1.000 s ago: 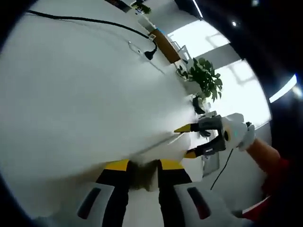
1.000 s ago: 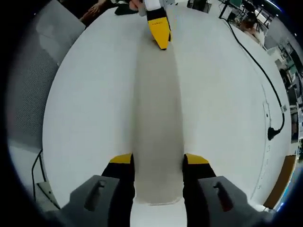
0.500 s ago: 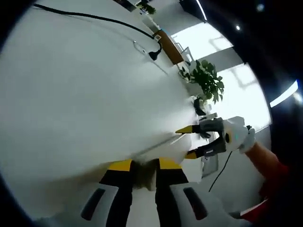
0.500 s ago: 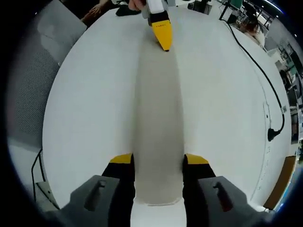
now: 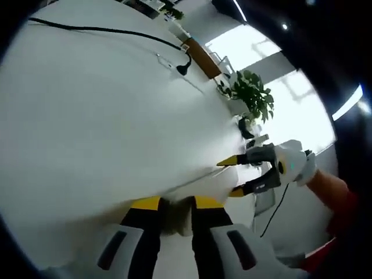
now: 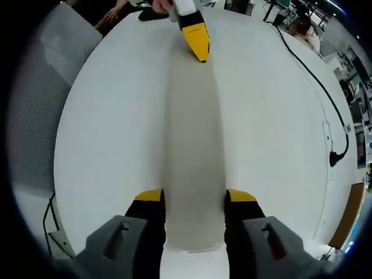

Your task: Arrange the utensils inside the cutlery case until each visible utensil rests in its matching compartment.

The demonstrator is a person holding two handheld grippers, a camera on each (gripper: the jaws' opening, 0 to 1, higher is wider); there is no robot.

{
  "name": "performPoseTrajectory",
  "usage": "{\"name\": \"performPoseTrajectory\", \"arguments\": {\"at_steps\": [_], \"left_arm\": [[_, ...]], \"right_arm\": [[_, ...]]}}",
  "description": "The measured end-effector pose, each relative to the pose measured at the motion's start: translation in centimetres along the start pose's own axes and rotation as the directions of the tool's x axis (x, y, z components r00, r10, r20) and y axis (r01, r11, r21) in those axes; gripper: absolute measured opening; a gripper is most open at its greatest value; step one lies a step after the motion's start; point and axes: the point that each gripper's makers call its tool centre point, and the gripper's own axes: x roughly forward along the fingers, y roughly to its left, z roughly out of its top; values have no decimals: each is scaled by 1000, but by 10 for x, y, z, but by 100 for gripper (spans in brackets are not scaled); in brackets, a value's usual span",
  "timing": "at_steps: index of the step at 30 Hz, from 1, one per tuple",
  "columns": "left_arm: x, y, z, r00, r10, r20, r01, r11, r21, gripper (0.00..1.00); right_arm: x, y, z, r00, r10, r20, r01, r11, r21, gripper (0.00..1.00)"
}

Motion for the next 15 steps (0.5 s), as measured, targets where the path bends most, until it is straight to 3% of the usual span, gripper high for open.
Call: {"name": "performPoseTrajectory", "arguments": {"at_steps": [10,15], "left_arm": [[-14,0,-16,999,26,22,-27,999,46,19],[-14,4,-17,999,53,-5,-53,998,-26,22]], "right_arm": [[3,19,9,1000,-8,-5,8,999,50,38],[5,17,8,1000,0,-20,1,999,50,39]]}}
